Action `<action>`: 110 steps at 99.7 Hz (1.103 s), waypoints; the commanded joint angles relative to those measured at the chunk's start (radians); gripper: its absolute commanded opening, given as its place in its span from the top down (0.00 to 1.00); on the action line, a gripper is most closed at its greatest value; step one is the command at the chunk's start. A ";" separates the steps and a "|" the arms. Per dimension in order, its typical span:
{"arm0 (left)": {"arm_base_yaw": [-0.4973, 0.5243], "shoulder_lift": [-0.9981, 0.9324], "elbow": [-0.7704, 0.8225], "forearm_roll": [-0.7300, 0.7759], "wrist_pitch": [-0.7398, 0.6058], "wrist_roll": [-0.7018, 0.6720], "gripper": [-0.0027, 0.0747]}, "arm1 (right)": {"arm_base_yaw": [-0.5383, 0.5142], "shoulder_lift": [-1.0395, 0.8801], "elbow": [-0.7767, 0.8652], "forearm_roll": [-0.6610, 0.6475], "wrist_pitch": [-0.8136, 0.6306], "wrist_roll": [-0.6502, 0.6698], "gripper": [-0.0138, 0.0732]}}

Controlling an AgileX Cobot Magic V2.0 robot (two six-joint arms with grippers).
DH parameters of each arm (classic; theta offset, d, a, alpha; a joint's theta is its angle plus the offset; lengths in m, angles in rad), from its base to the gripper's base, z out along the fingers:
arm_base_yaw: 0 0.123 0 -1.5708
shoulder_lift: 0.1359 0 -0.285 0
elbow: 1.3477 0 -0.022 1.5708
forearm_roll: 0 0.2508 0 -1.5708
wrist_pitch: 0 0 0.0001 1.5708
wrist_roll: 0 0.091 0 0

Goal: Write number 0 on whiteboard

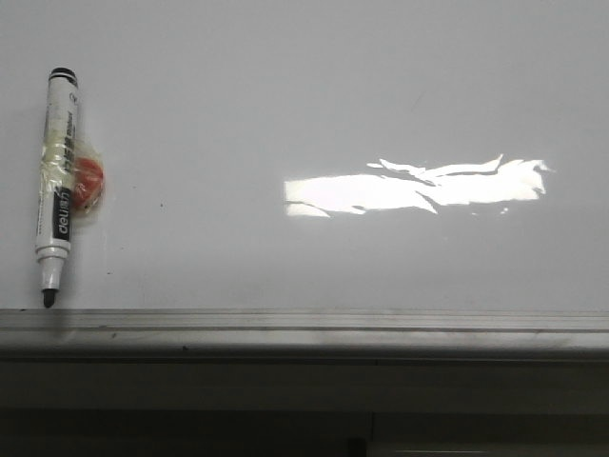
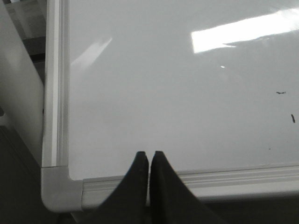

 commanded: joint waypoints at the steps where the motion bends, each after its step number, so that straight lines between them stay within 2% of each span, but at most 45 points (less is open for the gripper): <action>1: -0.002 -0.029 0.032 -0.003 -0.041 -0.003 0.99 | -0.001 -0.018 0.011 0.000 -0.017 -0.001 0.92; 53: -0.002 -0.029 0.032 -0.003 -0.041 -0.003 0.99 | -0.001 -0.018 0.011 0.000 -0.017 -0.001 0.92; 65: -0.002 -0.029 0.032 0.184 -0.044 0.032 0.99 | -0.001 -0.018 0.011 0.000 -0.017 -0.001 0.92; 85: -0.002 -0.029 0.032 0.233 -0.050 0.040 0.99 | -0.001 -0.018 0.011 0.000 -0.054 -0.001 0.92; 91: -0.002 -0.029 0.032 0.275 -0.105 0.042 0.99 | -0.001 -0.018 0.011 0.000 -0.124 -0.001 0.92; 99: -0.002 -0.029 0.032 0.217 -0.260 0.041 0.99 | -0.001 -0.018 0.011 0.000 -0.277 -0.001 0.92; 110: -0.002 -0.029 0.032 0.187 -0.417 0.041 0.99 | -0.001 -0.018 0.011 0.000 -0.409 -0.001 0.92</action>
